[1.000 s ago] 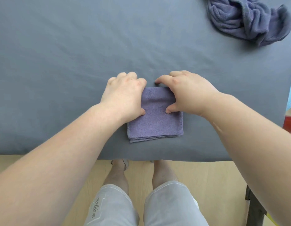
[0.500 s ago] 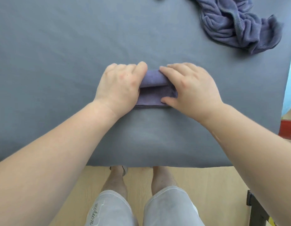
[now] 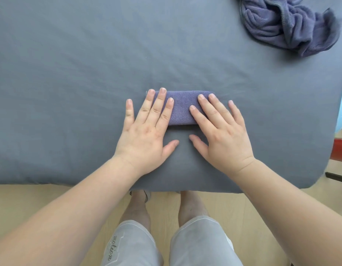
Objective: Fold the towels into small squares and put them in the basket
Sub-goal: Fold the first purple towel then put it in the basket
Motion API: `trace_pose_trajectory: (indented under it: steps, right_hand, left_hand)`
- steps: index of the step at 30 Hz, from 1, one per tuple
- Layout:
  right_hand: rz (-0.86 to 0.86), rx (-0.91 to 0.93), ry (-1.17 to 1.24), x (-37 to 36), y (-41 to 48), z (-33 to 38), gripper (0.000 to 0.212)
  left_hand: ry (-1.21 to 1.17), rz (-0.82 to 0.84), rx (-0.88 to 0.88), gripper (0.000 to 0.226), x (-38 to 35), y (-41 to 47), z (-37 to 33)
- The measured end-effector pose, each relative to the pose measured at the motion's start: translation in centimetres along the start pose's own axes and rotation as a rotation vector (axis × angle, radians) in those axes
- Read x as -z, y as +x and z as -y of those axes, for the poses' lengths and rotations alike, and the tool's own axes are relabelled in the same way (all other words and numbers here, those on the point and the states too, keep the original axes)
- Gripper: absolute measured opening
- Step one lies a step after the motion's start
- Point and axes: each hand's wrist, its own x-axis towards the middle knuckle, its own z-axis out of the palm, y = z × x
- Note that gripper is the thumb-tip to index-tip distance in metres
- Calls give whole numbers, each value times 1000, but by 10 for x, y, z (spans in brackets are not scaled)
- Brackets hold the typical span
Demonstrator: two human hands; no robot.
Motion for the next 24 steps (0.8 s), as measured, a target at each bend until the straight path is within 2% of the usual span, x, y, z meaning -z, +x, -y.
trace_pose_trajectory:
  steps: [2,4,13,16,19,21,24]
  right_hand:
    - [172,-31,-37,-2,-7,5,77]
    - [266,-48,-55,-3,-10,7,86]
    - [310,-42,8,2,-7,4,84]
    - [252,-44,93,6,-4,3,75]
    - [-19,-100,259,13,11,6,58]
    - [-154,-178,271,17,34,12,54]
    - [-139,-276,157,11,77,20,56]
  left_hand:
    - [24,41,17,96,-5,-1,-3]
    - [22,56,35,93,-7,0,-7]
    - [-161,-60,205,73,20,48,-17]
    - [-115,-45,225,72,6,63,-16]
    - [-88,-32,246,73,-8,63,-18]
    - [-84,-24,260,73,-9,64,-21]
    - [-112,-22,291,71,-11,66,-22]
